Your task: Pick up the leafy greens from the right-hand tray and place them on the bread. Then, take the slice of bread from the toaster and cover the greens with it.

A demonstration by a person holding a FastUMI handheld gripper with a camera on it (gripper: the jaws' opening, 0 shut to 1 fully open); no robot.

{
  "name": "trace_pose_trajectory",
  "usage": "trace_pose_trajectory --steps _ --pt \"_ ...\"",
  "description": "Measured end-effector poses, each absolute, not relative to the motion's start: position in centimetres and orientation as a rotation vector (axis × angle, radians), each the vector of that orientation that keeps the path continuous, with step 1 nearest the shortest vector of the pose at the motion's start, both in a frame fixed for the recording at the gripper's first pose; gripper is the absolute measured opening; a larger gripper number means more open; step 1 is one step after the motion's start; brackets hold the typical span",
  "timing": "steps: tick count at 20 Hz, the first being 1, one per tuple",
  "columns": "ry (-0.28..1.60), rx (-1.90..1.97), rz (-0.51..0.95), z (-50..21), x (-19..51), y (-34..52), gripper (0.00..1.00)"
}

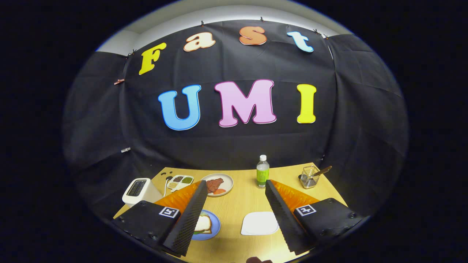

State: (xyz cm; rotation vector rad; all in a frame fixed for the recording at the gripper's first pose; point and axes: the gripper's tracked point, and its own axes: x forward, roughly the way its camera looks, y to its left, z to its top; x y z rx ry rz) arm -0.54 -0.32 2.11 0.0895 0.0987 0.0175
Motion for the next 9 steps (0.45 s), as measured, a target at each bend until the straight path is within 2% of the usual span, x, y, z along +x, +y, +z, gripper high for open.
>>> trace_pose_trajectory --steps 9 --pt "0.141 0.094 -0.062 0.1 -2.6 -3.4 0.99"
